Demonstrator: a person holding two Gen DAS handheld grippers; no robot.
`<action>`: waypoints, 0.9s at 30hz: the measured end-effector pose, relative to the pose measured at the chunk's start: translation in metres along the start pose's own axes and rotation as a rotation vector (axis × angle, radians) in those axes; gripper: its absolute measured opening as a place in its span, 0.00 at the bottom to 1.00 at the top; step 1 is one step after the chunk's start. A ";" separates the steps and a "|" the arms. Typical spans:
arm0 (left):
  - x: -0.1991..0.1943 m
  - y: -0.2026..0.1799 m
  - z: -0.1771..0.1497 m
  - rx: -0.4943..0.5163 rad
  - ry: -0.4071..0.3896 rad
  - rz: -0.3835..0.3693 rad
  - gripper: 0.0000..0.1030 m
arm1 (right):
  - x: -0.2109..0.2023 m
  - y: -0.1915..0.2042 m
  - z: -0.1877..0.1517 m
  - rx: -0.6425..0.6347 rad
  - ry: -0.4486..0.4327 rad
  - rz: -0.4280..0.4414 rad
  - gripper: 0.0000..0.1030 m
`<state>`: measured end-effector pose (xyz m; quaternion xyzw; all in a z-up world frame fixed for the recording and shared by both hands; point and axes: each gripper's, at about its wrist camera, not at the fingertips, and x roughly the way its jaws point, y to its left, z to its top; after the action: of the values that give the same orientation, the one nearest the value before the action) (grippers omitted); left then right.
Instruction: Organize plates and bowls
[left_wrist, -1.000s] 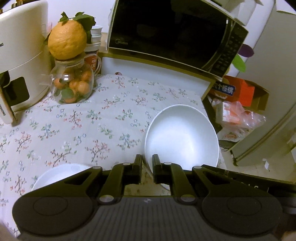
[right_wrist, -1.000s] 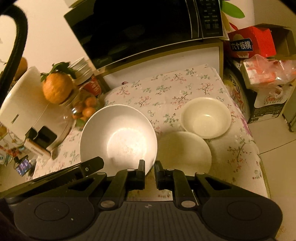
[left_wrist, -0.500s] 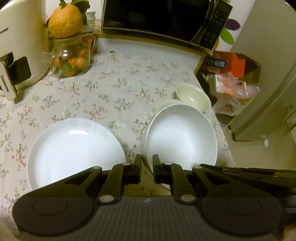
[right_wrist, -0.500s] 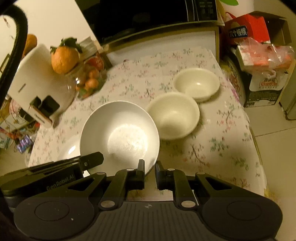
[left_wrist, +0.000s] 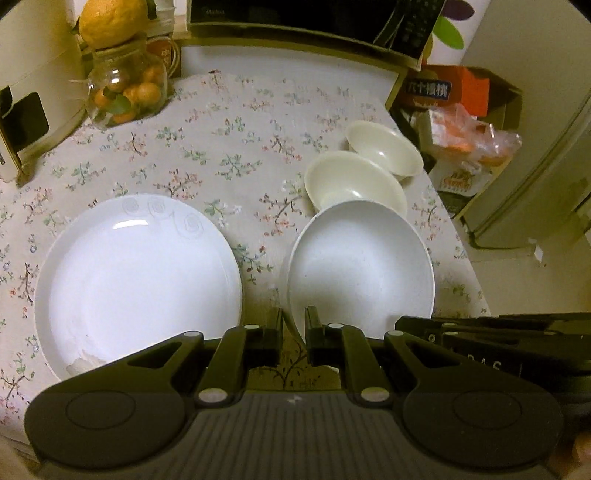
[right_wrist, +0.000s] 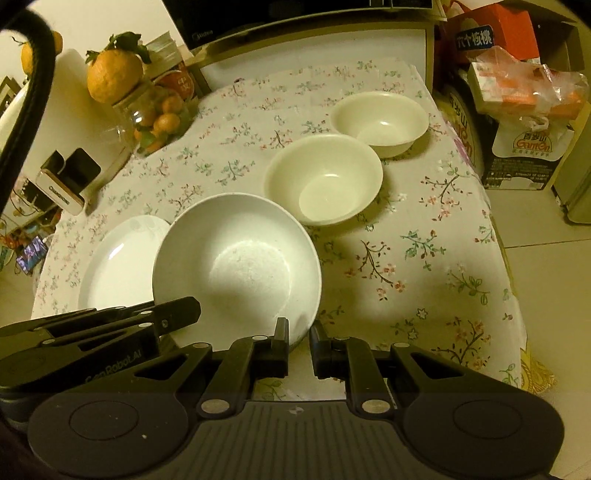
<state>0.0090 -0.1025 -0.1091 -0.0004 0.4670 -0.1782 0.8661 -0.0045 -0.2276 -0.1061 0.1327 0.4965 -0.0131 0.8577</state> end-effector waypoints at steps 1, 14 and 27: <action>0.002 0.000 -0.001 0.000 0.007 0.000 0.10 | 0.001 -0.001 0.000 0.002 0.003 0.000 0.13; 0.026 -0.006 -0.001 0.007 0.053 -0.024 0.10 | 0.015 -0.012 -0.005 0.018 0.053 -0.040 0.13; 0.035 -0.012 -0.003 0.047 0.055 -0.006 0.10 | 0.024 -0.019 -0.007 0.048 0.090 -0.042 0.17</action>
<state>0.0202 -0.1240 -0.1368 0.0235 0.4865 -0.1920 0.8520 -0.0013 -0.2412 -0.1335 0.1434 0.5369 -0.0371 0.8306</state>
